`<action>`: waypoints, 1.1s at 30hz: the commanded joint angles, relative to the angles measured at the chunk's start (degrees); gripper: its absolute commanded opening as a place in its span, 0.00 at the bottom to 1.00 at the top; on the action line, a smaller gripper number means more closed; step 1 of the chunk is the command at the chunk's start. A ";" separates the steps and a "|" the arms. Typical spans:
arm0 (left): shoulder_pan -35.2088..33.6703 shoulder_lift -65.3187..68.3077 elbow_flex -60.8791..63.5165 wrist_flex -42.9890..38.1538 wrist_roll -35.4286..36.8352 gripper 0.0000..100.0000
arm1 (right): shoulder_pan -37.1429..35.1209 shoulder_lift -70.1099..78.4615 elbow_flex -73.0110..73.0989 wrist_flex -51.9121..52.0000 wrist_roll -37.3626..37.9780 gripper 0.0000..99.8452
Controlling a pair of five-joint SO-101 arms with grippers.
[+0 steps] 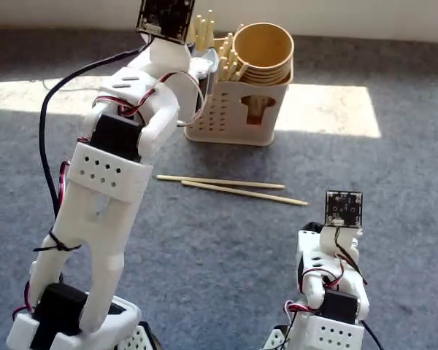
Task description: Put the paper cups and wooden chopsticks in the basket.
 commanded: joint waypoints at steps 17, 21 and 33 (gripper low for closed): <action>16.57 -3.12 5.41 17.85 -20.40 0.11 | 6.02 -0.40 7.43 -4.09 -0.18 0.01; 16.57 -3.12 10.07 15.21 -20.48 0.15 | 6.02 -0.40 7.43 -4.09 -0.09 0.01; 16.66 0.84 19.91 9.41 -29.54 0.17 | 6.02 -0.40 7.43 -4.26 -0.18 0.01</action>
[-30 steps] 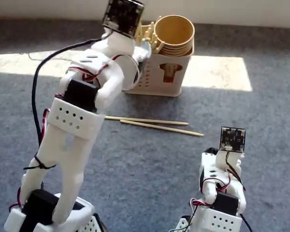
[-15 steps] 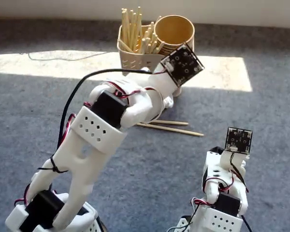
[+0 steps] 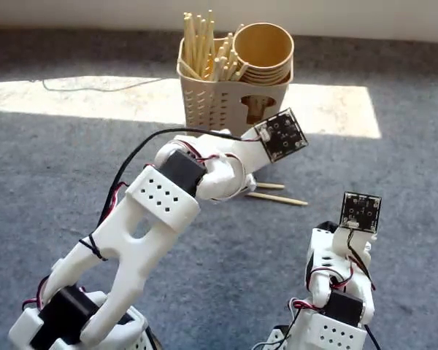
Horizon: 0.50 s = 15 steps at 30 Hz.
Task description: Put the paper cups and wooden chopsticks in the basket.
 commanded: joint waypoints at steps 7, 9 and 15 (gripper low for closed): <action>0.92 11.82 -2.77 -1.23 -3.78 0.17 | 0.57 -0.40 7.43 -2.07 -0.18 0.01; 0.92 13.93 -4.00 -1.23 -3.87 0.17 | 0.57 -0.40 7.43 -2.07 -0.18 0.01; 0.84 21.76 -8.48 -1.23 -3.96 0.17 | 0.57 -0.40 7.43 -2.07 -0.09 0.01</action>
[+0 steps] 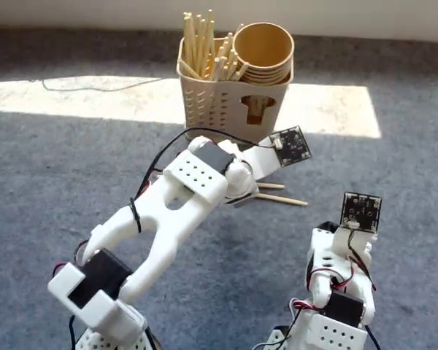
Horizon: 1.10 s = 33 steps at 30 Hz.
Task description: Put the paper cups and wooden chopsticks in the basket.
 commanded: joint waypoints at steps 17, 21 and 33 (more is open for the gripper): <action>0.40 22.81 -19.56 -0.53 -4.13 0.17 | 0.57 -0.40 7.43 -2.07 -0.09 0.01; 0.40 26.77 -22.20 -0.53 -5.36 0.17 | 0.57 -0.40 7.43 -2.07 -0.09 0.01; 0.40 35.82 -30.90 6.07 -5.45 0.17 | 0.57 -0.40 7.43 -2.07 0.00 0.01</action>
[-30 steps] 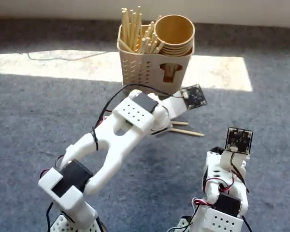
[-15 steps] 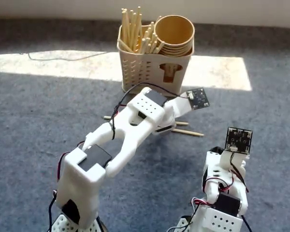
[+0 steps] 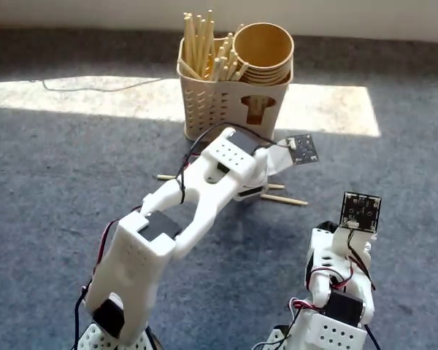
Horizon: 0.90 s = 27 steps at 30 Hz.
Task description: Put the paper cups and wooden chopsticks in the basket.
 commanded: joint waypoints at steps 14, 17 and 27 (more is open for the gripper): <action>0.48 3.38 -8.13 12.04 -0.09 0.03 | 0.57 -0.40 7.43 -2.07 0.09 0.01; 0.48 3.30 -8.22 14.15 -0.09 0.01 | 0.57 -0.40 7.43 -2.07 0.09 0.01; -2.59 -3.47 -7.78 21.63 0.88 0.01 | 0.57 -0.40 7.43 -2.07 0.09 0.01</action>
